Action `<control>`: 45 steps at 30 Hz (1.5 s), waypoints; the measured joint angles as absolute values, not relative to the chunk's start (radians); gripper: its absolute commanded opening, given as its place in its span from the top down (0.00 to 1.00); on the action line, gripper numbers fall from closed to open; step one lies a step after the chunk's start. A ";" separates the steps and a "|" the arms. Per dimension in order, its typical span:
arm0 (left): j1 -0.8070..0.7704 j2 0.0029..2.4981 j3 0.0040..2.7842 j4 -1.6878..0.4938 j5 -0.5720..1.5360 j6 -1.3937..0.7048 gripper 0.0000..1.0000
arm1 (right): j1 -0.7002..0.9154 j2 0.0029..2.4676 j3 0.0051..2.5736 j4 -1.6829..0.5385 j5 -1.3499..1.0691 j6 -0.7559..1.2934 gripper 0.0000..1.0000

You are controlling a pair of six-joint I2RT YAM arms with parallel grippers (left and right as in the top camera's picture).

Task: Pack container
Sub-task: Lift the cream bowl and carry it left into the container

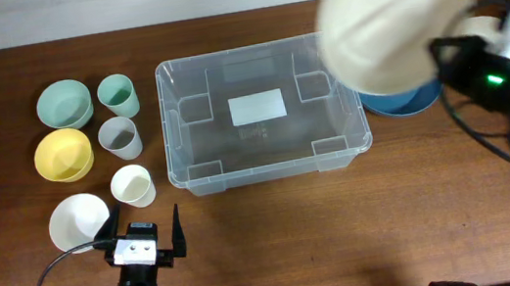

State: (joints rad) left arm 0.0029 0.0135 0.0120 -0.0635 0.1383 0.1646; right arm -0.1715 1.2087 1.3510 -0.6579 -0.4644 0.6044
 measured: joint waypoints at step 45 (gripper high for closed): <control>0.003 0.013 0.012 -0.064 0.138 0.165 0.01 | 0.361 1.853 1.351 -0.390 -0.269 0.786 0.96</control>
State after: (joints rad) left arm 0.0029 0.0128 0.0120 -0.0635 0.1383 0.1646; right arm 0.3607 1.8534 1.3510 -0.3904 -0.2687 0.7860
